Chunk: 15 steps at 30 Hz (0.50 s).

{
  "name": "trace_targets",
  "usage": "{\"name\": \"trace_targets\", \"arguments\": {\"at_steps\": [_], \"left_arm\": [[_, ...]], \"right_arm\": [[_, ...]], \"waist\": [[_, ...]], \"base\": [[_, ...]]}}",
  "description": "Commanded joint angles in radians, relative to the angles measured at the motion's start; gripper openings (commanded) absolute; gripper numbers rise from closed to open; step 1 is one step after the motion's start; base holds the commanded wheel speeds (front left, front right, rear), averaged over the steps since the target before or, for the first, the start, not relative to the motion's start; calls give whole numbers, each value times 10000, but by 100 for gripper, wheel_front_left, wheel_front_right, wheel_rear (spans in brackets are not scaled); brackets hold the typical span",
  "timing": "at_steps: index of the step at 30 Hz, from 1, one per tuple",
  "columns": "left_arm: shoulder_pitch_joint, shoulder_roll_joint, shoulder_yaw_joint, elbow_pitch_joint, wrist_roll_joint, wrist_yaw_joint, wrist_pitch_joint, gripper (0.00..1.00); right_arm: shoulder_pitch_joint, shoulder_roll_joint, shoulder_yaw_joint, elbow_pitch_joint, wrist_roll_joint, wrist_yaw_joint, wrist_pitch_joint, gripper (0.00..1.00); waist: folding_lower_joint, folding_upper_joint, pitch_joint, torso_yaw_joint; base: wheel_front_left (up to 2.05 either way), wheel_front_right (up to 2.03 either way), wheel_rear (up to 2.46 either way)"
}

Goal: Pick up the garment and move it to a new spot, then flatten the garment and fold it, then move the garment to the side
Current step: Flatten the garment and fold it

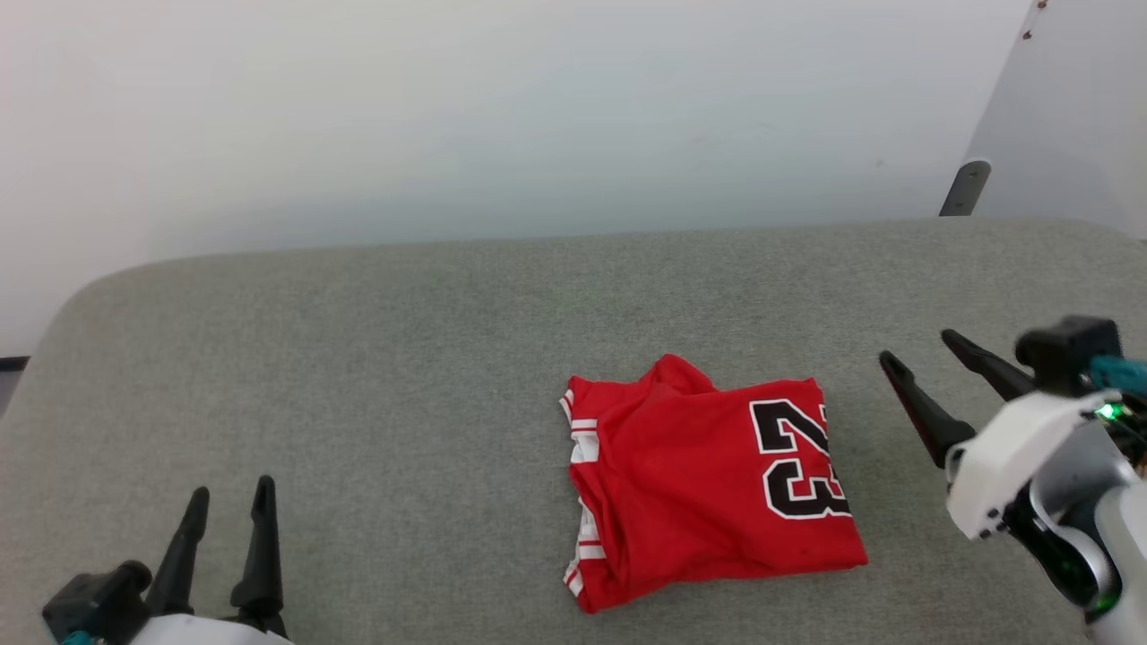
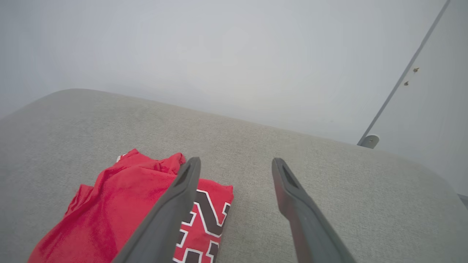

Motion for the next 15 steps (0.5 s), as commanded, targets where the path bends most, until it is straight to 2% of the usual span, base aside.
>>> {"name": "trace_targets", "arguments": {"at_steps": [1, 9, 15], "left_arm": [[126, 26, 53, -42, 59, -38, 6, 100], [371, 67, 252, -72, 113, -38, 6, 100], [577, 140, 460, -154, 106, -38, 6, 100]], "right_arm": [[190, -80, -35, 17, -87, -8, -293, 100], [1148, -393, -210, 325, -206, -10, -2099, 100], [1816, -342, -538, 615, -302, -10, -2900, 100]], "waist": [[0, 0, -59, -67], [0, 0, -240, -106], [0, 0, -342, -80]], "base": [[0, 0, 0], [0, 0, 0], [0, 0, 0]]}}
